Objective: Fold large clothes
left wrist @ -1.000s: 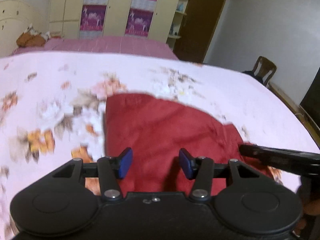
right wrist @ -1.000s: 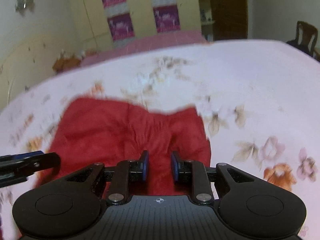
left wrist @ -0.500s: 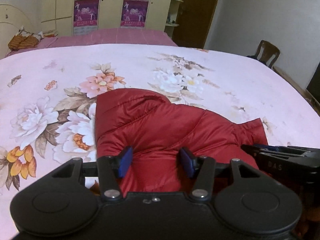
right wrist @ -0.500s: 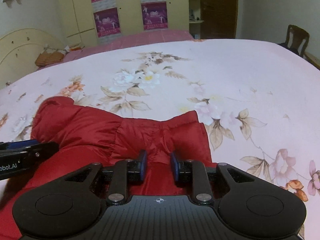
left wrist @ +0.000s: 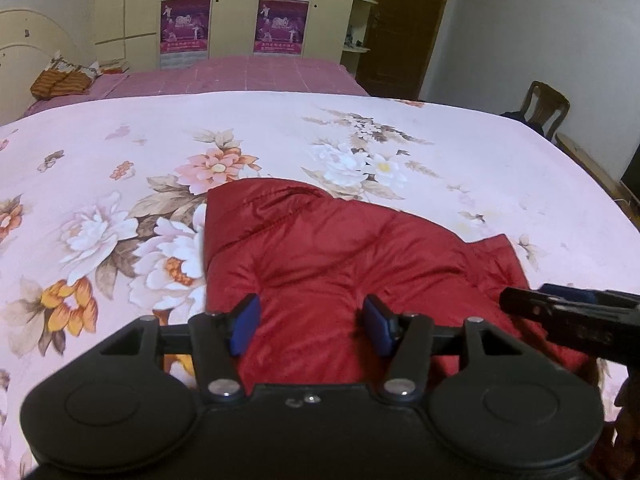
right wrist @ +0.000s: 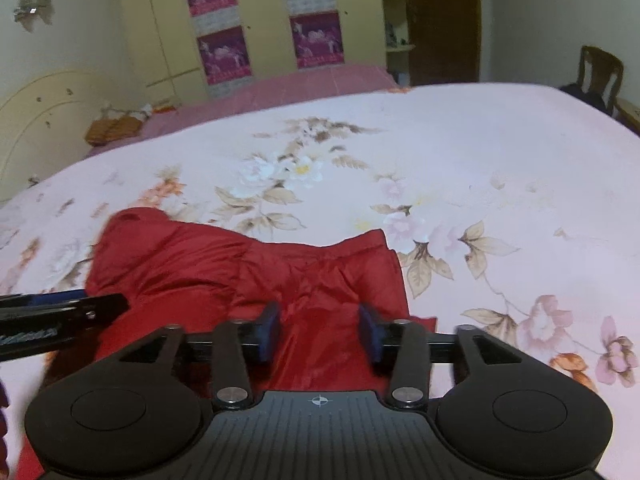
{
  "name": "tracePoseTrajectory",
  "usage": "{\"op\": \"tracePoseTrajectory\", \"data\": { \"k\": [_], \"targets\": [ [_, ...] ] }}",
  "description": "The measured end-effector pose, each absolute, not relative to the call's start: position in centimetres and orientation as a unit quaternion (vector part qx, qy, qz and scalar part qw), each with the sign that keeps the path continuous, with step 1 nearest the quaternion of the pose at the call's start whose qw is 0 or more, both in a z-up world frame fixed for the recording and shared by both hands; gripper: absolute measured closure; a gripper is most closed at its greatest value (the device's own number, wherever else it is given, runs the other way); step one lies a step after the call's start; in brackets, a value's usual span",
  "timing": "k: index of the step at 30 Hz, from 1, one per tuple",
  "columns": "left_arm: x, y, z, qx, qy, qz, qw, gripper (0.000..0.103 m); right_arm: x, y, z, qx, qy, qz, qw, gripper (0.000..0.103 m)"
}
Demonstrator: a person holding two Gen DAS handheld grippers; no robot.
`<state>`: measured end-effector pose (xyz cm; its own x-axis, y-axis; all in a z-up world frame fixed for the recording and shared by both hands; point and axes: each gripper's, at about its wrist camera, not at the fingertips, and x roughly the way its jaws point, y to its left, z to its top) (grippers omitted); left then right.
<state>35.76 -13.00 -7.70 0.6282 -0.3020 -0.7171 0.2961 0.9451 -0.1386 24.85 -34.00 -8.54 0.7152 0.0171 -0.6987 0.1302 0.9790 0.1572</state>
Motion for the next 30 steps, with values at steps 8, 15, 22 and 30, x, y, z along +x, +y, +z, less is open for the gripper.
{"op": "tracePoseTrajectory", "data": {
  "k": [8, 15, 22, 30],
  "targets": [
    [32.0, -12.5, -6.4, -0.018, 0.402, -0.170, 0.900, 0.039, 19.4, -33.8, -6.7, 0.084, 0.372, -0.003, 0.924, 0.038],
    [29.3, -11.6, -7.0, -0.036, 0.418, -0.166, 0.892, 0.026, 15.2, -34.1, -7.4, 0.087, 0.392, 0.005, 0.916, 0.038],
    [28.3, -10.2, -8.6, -0.076, 0.445, -0.163, 0.877, 0.017, 13.3, -35.8, -9.0, 0.129, 0.417, 0.003, 0.900, 0.020],
    [29.1, -9.4, -10.3, -0.118, 0.463, -0.173, 0.861, 0.014, 16.3, -39.4, -9.1, 0.254, 0.399, 0.044, 0.880, 0.020]
  ]
}}
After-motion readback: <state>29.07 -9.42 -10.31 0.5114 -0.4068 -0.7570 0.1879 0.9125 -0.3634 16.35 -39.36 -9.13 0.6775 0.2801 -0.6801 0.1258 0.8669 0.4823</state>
